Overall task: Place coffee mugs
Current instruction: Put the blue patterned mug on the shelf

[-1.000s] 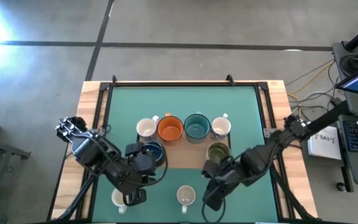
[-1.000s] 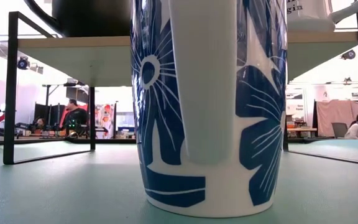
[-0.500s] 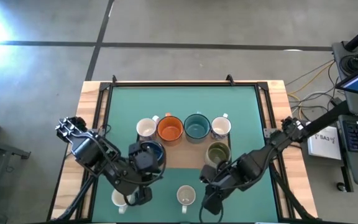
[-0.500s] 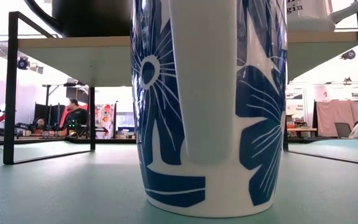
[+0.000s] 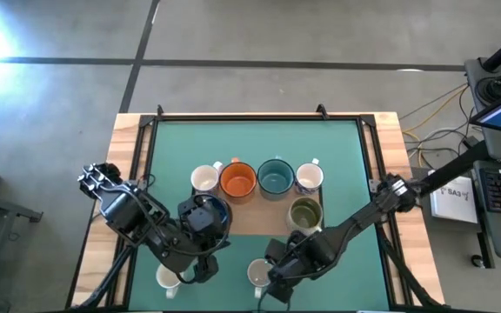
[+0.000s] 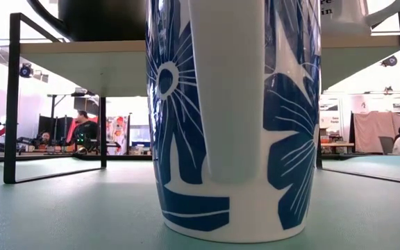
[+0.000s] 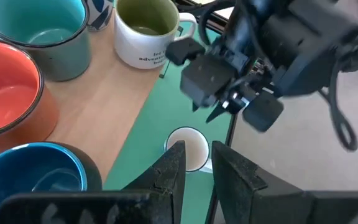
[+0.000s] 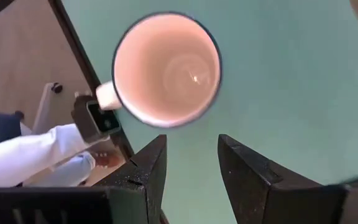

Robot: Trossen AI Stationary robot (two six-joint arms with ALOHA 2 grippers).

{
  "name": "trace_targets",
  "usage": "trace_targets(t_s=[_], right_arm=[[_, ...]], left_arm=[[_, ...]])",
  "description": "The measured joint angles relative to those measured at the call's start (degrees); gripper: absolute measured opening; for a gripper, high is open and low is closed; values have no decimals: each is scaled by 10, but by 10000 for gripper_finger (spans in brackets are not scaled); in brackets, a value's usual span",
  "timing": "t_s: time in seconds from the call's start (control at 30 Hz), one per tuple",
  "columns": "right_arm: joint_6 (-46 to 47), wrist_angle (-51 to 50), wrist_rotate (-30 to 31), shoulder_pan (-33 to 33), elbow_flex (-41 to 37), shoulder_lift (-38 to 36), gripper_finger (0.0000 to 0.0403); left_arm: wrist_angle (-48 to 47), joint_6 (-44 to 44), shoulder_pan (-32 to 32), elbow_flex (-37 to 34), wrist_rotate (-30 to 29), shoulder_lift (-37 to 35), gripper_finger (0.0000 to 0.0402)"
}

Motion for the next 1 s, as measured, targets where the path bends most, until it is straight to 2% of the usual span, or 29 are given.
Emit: trace_targets(t_s=[0.17, 0.4, 0.63, 0.8, 1.0], right_arm=[[13, 11, 10, -2, 0, 31, 132], [77, 10, 36, -2, 0, 56, 132], [163, 13, 71, -9, 0, 64, 132], [216, 15, 61, -9, 0, 81, 132], [257, 25, 49, -10, 0, 93, 120]], left_arm=[[-4, 11, 0, 0, 1, 0, 61], [-25, 65, -4, 0, 3, 0, 61], [-57, 147, -4, 0, 41, -13, 61], [-61, 197, -9, 0, 81, -27, 61], [-64, 239, -16, 0, 93, -53, 61]])
